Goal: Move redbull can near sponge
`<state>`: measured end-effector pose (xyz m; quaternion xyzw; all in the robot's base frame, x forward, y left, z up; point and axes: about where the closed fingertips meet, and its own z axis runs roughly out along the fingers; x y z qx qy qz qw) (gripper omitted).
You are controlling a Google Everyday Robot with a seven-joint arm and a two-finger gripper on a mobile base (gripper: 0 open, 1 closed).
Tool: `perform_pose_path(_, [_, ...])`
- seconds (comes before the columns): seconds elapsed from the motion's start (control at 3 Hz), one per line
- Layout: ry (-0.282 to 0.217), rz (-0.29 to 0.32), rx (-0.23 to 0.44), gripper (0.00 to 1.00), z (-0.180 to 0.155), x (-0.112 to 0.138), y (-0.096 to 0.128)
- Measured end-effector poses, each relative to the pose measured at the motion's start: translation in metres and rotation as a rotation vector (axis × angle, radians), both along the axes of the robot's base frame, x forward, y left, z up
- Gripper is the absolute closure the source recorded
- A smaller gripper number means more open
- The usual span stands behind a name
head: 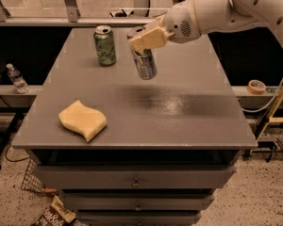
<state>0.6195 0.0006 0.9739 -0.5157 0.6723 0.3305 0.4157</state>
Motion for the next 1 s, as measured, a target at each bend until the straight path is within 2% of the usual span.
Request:
perform_pose_path(0.33, [0.0, 0.0, 0.0, 1.0, 0.0, 0.0, 0.0])
perform_pose_path(0.67, [-0.031, 0.01, 0.028, 1.0, 0.001, -0.015, 0.003])
perform_pose_path(1.0, [-0.054, 0.072, 0.073, 1.0, -0.005, -0.039, 0.024])
